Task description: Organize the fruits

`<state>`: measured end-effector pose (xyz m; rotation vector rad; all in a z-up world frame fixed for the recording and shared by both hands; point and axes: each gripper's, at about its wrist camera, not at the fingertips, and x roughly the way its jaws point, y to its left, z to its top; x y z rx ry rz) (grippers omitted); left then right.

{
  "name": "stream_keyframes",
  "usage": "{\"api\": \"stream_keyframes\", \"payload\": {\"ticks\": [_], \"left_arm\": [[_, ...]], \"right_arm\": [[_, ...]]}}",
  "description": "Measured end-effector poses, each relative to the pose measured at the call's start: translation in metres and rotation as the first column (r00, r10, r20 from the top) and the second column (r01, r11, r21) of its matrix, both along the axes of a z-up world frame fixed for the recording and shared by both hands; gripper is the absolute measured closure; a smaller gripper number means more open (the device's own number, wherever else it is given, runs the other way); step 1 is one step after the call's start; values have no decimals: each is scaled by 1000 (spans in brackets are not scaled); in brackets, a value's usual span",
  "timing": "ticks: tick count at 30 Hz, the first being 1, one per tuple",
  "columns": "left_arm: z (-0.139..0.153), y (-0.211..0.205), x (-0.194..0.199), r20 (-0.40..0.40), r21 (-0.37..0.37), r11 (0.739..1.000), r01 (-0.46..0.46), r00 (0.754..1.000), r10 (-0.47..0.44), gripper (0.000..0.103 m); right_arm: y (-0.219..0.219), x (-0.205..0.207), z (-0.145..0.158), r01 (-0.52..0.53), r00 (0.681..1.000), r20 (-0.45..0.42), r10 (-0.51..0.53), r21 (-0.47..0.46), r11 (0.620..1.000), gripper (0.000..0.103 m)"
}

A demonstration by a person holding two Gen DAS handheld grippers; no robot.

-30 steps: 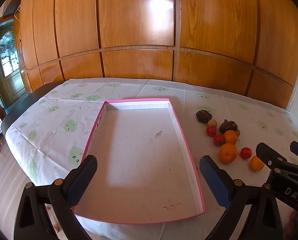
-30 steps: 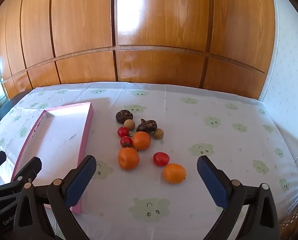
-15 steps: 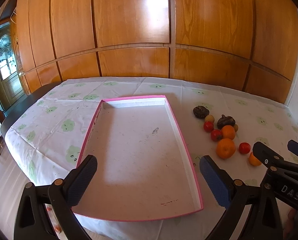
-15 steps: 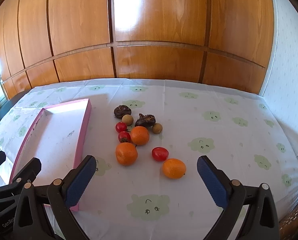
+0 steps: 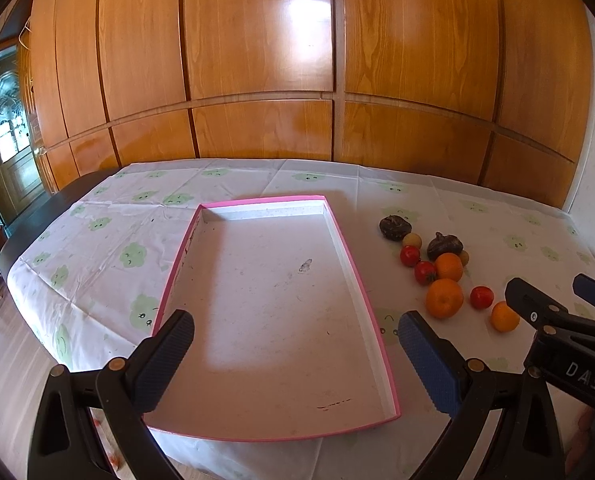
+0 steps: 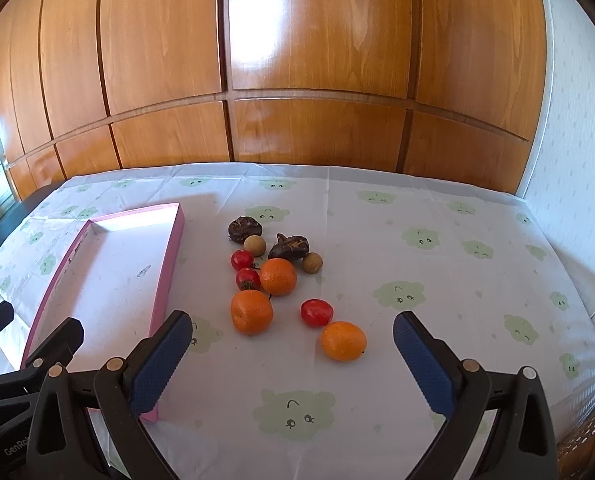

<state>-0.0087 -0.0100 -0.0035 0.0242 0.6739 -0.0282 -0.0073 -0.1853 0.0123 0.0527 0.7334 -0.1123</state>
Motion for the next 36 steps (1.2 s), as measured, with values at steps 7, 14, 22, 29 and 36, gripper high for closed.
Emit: {"api": "stream_keyframes", "payload": {"ticks": [7,14,22,29,36], "left_arm": [[0,-1,0,-3,1,1000,6,1000,-6,0],[0,-2,0,-4,0,1000,7,1000,-7,0],[1,-6,0,-6,2,1000,14,1000,-14,0],[2,-8,1,-12,4,1000,24,1000,-24,0],[0,-10,3,-21,9,999,33,999,-33,0]], "right_arm": [[-2,-2,2,3,1000,10,-3,0,1000,1],[-3,-2,3,2,1000,18,-2,4,1000,1],[-8,-2,7,9,999,34,-9,6,1000,1],[-18,1,8,22,999,35,-23,13,1000,1],[-34,9,17,33,998,48,-34,5,999,1]]}}
